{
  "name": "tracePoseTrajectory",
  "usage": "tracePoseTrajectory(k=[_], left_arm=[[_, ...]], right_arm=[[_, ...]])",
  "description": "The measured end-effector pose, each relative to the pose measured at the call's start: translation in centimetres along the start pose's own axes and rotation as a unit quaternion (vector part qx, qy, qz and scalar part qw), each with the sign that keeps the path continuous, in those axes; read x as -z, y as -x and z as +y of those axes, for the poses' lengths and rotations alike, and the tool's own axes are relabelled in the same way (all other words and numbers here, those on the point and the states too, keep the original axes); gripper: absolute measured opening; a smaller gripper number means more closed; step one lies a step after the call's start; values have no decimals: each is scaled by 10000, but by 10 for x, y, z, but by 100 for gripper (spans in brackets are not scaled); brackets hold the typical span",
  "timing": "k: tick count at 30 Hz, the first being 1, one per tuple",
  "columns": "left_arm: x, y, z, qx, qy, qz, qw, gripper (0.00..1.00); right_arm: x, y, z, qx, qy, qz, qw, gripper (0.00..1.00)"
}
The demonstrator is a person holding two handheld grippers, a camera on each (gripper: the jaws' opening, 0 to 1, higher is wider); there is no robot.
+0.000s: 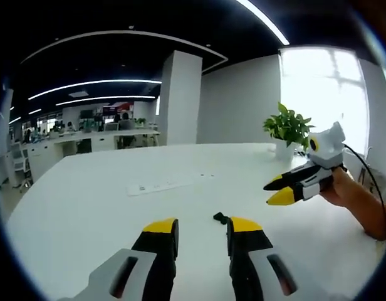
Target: Snap the two parts of the plastic buckle together until the buckle closes and remains connected.
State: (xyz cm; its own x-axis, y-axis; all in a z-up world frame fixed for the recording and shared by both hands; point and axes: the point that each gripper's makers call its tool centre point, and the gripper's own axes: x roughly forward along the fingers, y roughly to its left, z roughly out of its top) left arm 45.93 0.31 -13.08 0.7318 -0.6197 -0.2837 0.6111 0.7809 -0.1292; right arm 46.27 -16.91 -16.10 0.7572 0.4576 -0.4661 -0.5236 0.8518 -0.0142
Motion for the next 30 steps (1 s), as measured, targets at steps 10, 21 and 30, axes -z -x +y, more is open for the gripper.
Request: tracePoseTrajectory(k=[10,21,30], left_arm=[[15,-13,-11,-46,-326,117,9994,37],[29,-22,-7,-37,-239,253,9994,37],[34,-22,12,-255,-241,321,9989,37]], right_arm=[[11,-8,0,140,171,124,9997,35],[12,-13,-4,135,4,20,9999,35],[14,-25,-3,317,159,-97,9993,37]])
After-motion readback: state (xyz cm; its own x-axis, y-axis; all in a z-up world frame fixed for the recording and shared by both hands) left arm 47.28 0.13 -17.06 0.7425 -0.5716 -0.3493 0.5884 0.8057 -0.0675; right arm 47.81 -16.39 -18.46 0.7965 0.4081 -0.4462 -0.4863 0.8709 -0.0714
